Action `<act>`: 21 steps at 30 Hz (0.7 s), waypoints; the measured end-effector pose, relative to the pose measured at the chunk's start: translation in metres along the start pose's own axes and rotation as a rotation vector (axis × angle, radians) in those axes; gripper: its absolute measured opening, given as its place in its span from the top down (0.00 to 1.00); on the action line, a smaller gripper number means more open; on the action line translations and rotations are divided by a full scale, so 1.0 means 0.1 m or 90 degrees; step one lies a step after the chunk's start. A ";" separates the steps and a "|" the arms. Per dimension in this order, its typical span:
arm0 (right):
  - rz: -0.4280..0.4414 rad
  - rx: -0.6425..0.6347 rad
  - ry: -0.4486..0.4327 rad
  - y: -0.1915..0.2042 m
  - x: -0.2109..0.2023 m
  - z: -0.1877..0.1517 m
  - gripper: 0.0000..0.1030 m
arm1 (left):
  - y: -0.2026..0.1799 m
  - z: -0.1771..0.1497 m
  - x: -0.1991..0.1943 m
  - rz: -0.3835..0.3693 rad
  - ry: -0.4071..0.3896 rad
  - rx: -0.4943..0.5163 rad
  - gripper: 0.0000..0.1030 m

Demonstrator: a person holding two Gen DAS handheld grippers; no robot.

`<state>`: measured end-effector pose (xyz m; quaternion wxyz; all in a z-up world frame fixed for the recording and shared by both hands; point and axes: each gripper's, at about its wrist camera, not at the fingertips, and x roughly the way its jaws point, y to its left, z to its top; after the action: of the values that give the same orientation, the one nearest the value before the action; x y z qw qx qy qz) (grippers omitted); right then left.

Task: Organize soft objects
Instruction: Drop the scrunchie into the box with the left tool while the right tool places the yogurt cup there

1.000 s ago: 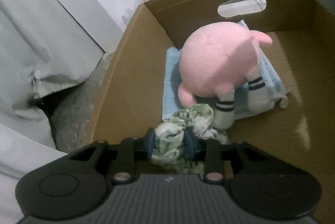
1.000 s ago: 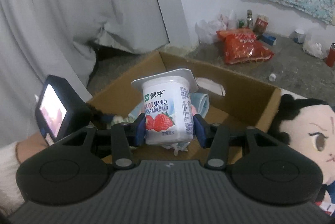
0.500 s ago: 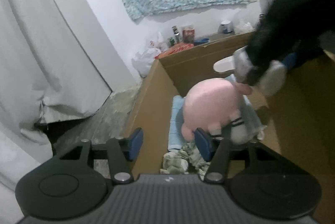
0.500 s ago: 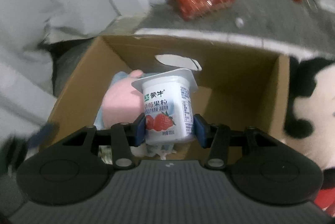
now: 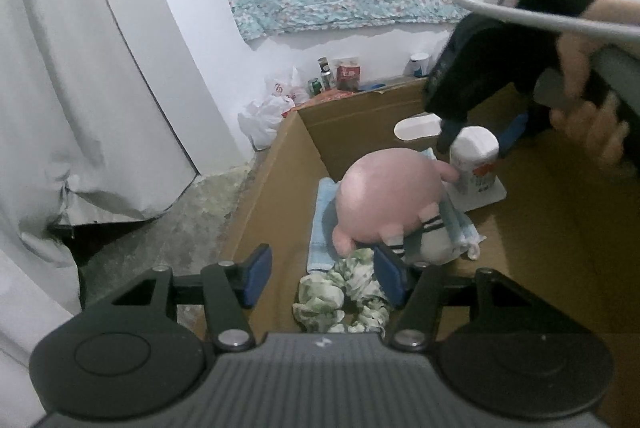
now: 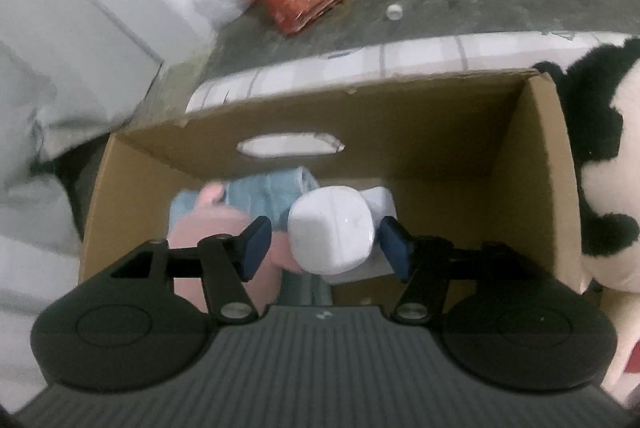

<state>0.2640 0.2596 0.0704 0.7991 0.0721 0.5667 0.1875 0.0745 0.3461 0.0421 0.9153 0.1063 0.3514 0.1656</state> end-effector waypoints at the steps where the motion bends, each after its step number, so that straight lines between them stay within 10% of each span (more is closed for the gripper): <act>1: -0.008 -0.017 0.001 0.03 -0.02 -0.02 0.53 | 0.01 -0.01 -0.01 -0.002 0.000 -0.005 0.44; 13: -0.010 -0.121 -0.028 -0.09 -0.40 -0.01 0.48 | -0.07 0.01 -0.31 0.007 -0.004 -0.003 0.44; 21: 0.099 -0.289 -0.175 -0.53 -2.26 -0.10 0.42 | -0.29 0.21 -1.03 -0.007 -0.071 0.028 0.43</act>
<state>0.2015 0.1243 0.2481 0.8475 -0.0410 0.3888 0.3590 0.0236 0.2786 0.1106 0.9319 0.1336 0.3036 0.1467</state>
